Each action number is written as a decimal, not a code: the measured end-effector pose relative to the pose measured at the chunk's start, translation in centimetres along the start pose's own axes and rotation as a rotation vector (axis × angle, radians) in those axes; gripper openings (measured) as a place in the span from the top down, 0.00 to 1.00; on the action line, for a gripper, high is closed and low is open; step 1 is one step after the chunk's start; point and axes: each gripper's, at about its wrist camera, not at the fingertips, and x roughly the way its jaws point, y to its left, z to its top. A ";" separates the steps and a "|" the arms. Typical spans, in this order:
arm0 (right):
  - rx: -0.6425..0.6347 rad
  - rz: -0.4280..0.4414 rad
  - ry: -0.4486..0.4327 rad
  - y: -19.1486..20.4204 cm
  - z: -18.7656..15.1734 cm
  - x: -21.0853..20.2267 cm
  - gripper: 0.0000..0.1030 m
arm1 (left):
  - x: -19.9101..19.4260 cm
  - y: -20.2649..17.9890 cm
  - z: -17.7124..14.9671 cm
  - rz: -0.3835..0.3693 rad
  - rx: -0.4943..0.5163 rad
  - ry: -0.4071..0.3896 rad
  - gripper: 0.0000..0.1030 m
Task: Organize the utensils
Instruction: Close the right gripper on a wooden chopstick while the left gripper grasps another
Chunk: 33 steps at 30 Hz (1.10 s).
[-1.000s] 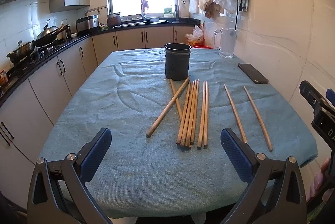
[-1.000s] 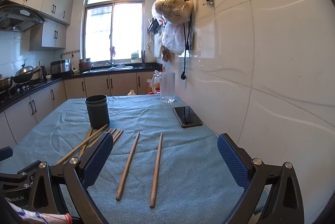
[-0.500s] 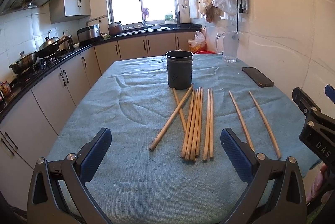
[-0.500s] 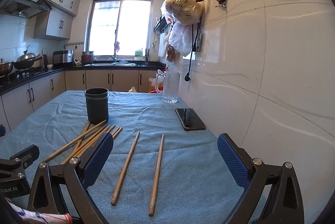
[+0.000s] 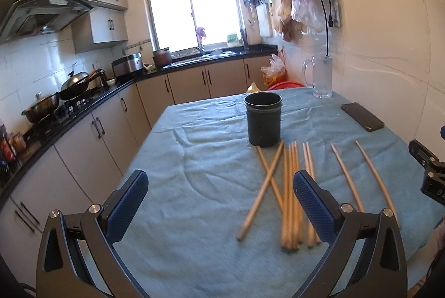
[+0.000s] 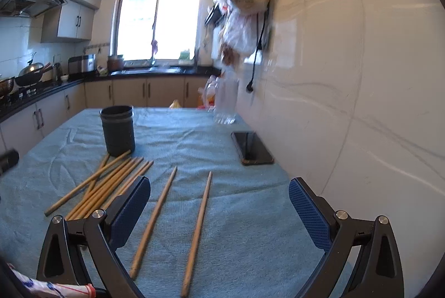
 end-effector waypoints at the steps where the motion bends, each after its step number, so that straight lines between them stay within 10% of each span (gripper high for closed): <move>1: 0.005 0.019 0.024 -0.3 0.1 0.5 0.02 | 0.6 0.3 0.5 -0.012 0.005 0.015 0.00; 9: 0.107 0.168 0.285 -2.8 0.2 7.3 0.17 | 7.4 0.5 4.4 -0.183 0.054 0.189 0.02; 13: 0.130 0.210 0.391 -2.9 0.0 10.5 0.27 | 10.8 -0.7 5.6 -0.275 0.069 0.258 0.31; 19: 0.107 0.244 0.470 -1.8 0.4 13.8 0.30 | 17.1 -4.2 5.8 -0.374 0.139 0.385 0.50; 33: 0.086 0.268 0.624 -0.4 0.6 19.1 0.42 | 23.4 -7.9 4.9 -0.455 0.279 0.501 0.53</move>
